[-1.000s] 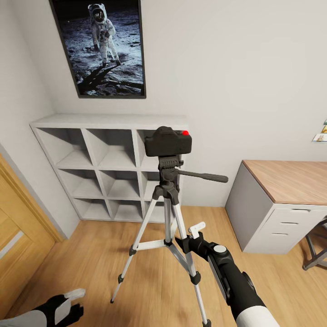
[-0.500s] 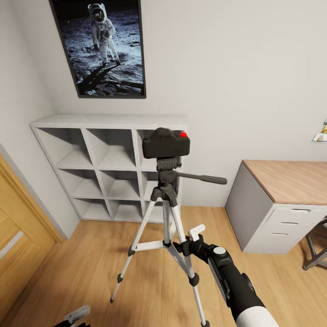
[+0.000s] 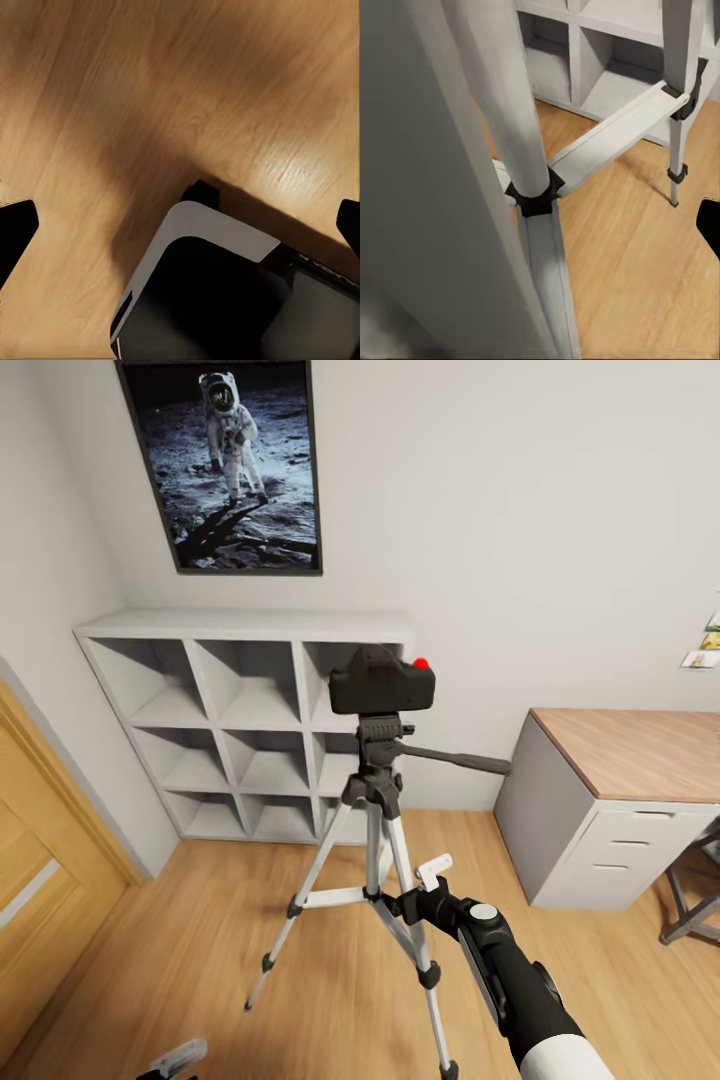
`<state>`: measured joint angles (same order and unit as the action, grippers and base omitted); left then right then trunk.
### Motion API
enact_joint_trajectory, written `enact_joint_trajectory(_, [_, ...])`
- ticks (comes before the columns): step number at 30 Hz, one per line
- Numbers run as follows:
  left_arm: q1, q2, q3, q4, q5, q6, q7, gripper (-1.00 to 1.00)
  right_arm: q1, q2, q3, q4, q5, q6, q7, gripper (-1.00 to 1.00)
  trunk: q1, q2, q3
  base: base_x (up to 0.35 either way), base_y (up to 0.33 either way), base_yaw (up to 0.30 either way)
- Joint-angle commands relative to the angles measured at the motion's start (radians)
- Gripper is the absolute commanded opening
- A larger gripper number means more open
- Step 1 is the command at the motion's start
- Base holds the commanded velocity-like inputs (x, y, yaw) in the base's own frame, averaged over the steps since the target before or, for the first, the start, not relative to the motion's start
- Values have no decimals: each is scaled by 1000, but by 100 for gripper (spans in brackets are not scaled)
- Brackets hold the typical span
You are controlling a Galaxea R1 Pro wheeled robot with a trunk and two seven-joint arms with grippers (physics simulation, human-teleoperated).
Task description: Attach the digital camera to the camera tripod in the bedroom.
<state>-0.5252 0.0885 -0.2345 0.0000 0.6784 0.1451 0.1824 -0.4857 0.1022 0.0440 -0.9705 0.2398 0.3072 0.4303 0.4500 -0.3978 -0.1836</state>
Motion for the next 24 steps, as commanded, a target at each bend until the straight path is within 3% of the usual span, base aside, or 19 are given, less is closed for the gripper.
enact_joint_trajectory(1, [-1, -1, -8, 0, 7, 4, 3, 100, -1, 1, -1, -2, 9, 4, 6, 100, 0, -2, -2, -318, 0, 0])
enact_joint_trajectory(24, [-1, -2, -8, 0, 7, 4, 5, 100, -1, 1, -2, -2, 9, 4, 2, 100, 0, -2, -2, -331, 0, 0])
